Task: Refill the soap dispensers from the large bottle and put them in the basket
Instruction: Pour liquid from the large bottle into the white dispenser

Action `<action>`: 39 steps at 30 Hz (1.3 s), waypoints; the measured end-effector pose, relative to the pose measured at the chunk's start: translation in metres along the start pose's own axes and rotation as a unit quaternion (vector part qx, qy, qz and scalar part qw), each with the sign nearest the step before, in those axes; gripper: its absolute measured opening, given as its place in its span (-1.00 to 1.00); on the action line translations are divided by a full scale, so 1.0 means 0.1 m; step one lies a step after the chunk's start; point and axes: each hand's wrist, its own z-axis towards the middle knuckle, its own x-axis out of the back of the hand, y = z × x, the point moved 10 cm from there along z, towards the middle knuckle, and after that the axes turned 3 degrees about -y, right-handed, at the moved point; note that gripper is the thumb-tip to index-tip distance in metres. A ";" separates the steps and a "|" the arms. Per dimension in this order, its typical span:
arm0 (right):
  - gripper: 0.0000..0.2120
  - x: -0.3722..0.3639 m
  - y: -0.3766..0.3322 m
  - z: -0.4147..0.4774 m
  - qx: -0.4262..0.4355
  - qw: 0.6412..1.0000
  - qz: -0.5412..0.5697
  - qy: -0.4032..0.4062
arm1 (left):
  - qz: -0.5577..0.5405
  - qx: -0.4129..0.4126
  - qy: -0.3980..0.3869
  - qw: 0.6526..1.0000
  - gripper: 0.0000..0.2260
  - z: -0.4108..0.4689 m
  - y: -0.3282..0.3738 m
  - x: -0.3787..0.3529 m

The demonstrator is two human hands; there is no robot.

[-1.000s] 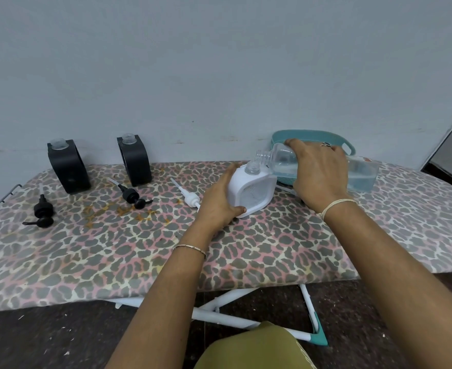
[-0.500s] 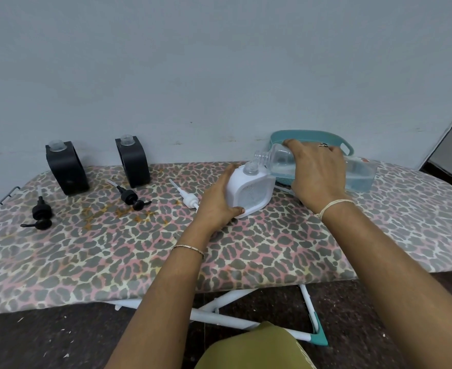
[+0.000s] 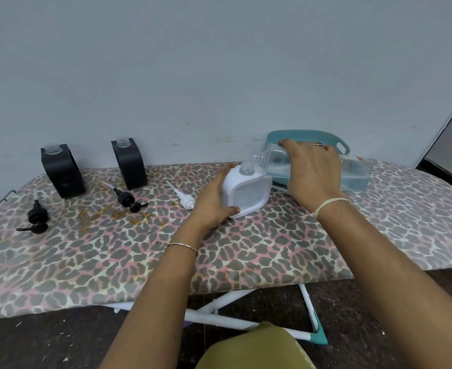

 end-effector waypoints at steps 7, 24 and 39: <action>-0.42 0.01 0.00 0.00 0.000 1.000 0.004 -0.001 | 0.002 -0.007 -0.009 1.000 -0.09 0.03 -0.01 0.00; -0.44 0.02 -0.03 0.00 0.002 1.000 -0.005 -0.006 | 0.010 -0.012 -0.009 1.000 -0.09 0.05 -0.01 0.00; -0.47 0.03 -0.03 0.00 0.000 1.000 -0.001 -0.010 | -0.002 -0.005 -0.009 1.000 -0.08 0.05 -0.03 0.00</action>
